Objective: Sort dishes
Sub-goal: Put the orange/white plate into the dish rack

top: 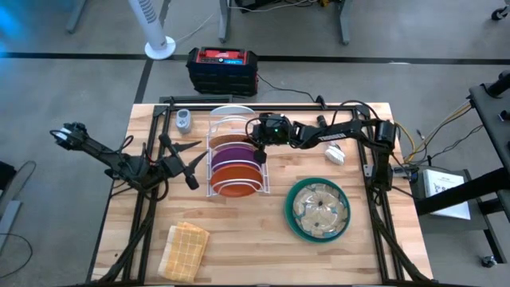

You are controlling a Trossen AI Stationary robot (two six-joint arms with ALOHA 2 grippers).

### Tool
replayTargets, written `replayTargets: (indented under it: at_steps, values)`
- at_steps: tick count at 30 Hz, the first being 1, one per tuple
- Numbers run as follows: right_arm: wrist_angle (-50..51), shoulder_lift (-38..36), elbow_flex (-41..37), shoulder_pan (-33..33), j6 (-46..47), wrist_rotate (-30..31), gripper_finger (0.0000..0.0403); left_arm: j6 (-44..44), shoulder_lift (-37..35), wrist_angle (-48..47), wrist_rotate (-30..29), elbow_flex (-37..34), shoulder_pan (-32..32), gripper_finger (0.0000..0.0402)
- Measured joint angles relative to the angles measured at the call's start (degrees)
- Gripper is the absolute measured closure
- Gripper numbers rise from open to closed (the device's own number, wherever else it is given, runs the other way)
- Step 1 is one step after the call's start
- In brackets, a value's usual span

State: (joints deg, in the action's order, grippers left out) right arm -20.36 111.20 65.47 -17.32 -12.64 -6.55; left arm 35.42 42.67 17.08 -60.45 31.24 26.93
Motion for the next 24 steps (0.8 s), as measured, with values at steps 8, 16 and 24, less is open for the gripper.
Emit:
replayTargets:
  at_steps: [8, 16, 24]
  values:
    - [0.4, 0.0, 0.0, 0.0, 0.7, -0.1, 0.0372, 0.0, 0.0, 0.0, 0.0, 0.0, -0.2, 0.0246]
    - [0.7, 0.2, 0.0, 0.0, 1.1, 0.1, 0.0347, 0.0, 0.0, 0.0, 0.0, 0.0, -0.2, 0.0246]
    - [0.5, 0.2, 0.0, 0.0, 1.7, 0.1, 0.0369, 0.0, 0.0, 0.0, 0.0, 0.0, -0.2, 0.0246]
